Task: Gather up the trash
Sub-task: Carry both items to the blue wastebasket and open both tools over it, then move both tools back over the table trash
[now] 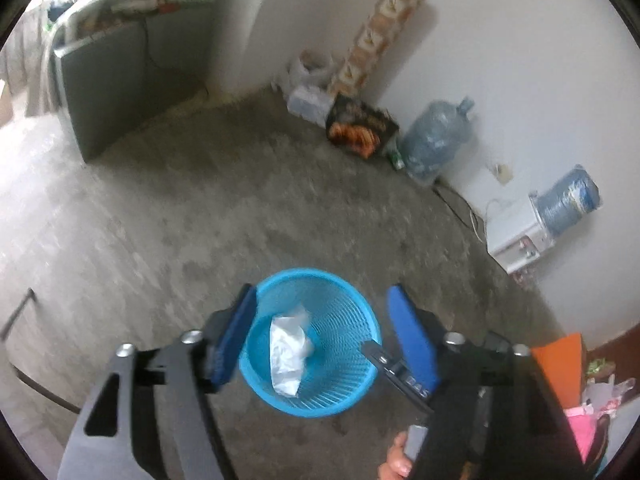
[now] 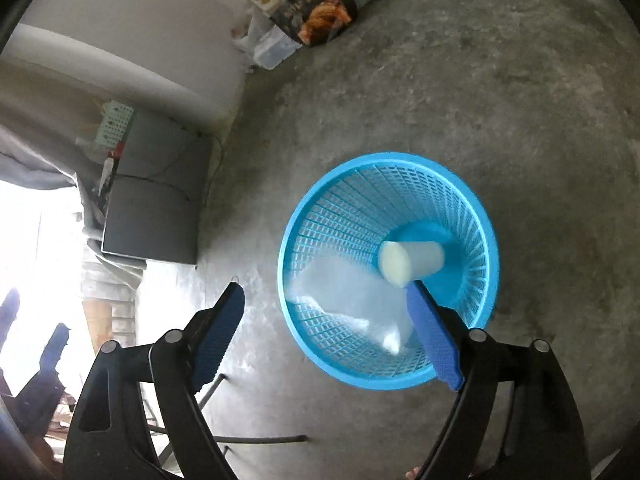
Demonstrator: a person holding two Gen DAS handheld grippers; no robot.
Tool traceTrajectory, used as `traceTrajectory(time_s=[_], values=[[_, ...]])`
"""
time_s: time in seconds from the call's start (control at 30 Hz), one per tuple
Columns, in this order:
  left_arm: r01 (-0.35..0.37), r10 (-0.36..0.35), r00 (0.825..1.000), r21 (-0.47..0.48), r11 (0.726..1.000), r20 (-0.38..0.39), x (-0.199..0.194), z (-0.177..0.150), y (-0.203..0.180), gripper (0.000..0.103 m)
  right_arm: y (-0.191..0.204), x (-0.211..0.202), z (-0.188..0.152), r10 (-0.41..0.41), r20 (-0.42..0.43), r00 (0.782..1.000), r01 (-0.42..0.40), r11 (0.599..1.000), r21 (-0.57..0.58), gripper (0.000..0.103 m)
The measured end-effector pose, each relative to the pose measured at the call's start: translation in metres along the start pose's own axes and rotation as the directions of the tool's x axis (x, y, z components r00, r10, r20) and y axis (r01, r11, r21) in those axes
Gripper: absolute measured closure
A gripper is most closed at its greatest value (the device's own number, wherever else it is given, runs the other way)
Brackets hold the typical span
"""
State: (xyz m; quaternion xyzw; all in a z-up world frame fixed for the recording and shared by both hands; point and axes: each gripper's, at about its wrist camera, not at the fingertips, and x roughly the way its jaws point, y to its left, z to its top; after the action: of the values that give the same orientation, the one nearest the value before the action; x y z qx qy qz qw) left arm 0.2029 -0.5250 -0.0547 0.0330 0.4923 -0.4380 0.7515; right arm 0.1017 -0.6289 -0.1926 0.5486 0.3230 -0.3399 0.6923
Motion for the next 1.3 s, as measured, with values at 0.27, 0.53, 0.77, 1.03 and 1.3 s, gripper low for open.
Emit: traceTrajectory(time_s=[0.27,0.53,0.77,1.03,1.3], values=[[0.057,-0.052,0.995,-0.053,0.997,0.082,-0.078,0.001,0.022,0.018,0.01,-0.039,-0.014,0.039,0.037,0.999,-0.037,0.998,-0.05,0.024],[0.004,0.003,0.967,-0.028,1.0,0.254,-0.211,-0.031,0.046,0.006,0.059,-0.092,-0.056,0.149,-0.008,0.989,-0.148,0.967,-0.206,0.024],[-0.038,0.086,0.933,-0.143,0.989,0.351,-0.305,-0.095,0.107,0.006,0.123,-0.102,-0.111,0.237,-0.167,0.957,-0.28,0.902,-0.329,0.024],[-0.203,0.288,0.875,-0.244,0.948,0.388,-0.388,-0.167,0.192,0.006,0.203,-0.102,-0.164,0.272,-0.322,0.907,-0.4,0.798,-0.451,0.024],[-0.251,0.345,0.874,-0.289,0.924,0.343,-0.42,-0.179,0.258,0.006,0.279,-0.087,-0.225,0.308,-0.471,0.827,-0.536,0.687,-0.492,0.024]])
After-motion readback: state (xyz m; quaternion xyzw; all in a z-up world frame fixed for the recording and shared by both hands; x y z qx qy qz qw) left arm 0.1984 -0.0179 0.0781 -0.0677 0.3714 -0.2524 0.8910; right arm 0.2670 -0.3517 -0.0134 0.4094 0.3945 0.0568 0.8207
